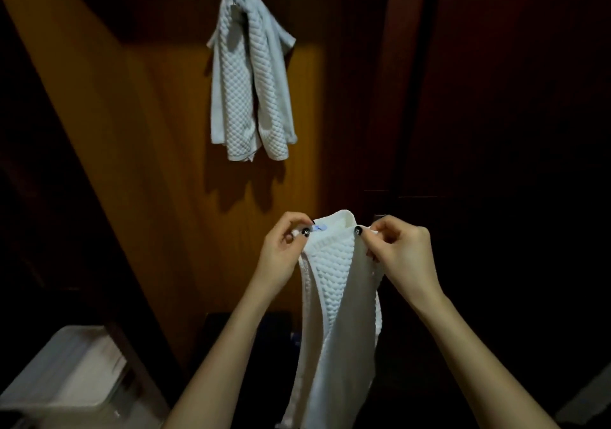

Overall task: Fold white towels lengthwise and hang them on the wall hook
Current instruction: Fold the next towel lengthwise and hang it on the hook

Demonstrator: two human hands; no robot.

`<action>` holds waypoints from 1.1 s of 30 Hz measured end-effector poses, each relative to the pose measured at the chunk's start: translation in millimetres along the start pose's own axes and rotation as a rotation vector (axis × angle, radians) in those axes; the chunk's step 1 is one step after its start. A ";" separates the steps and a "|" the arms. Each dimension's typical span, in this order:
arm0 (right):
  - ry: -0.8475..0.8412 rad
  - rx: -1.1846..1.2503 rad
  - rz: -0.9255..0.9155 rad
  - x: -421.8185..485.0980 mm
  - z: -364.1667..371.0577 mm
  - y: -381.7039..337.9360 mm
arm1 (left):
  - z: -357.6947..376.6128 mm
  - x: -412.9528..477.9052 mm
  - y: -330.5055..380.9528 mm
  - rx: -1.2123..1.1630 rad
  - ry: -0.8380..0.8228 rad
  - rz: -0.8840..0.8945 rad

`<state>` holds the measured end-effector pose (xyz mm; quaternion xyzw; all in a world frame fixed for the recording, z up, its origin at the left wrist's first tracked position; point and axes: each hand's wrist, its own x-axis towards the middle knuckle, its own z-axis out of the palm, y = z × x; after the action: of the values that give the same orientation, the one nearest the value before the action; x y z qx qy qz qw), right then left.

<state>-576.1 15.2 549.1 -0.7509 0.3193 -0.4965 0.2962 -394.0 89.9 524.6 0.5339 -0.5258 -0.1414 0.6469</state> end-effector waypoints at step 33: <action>-0.462 -0.227 -0.133 35.1 10.2 -9.1 | -42.3 58.0 -15.5 -0.143 0.112 -0.006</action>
<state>-554.3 -5.0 572.1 -0.8920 0.2468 -0.2914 0.2420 -329.4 63.7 547.5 0.4947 -0.4759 -0.1506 0.7114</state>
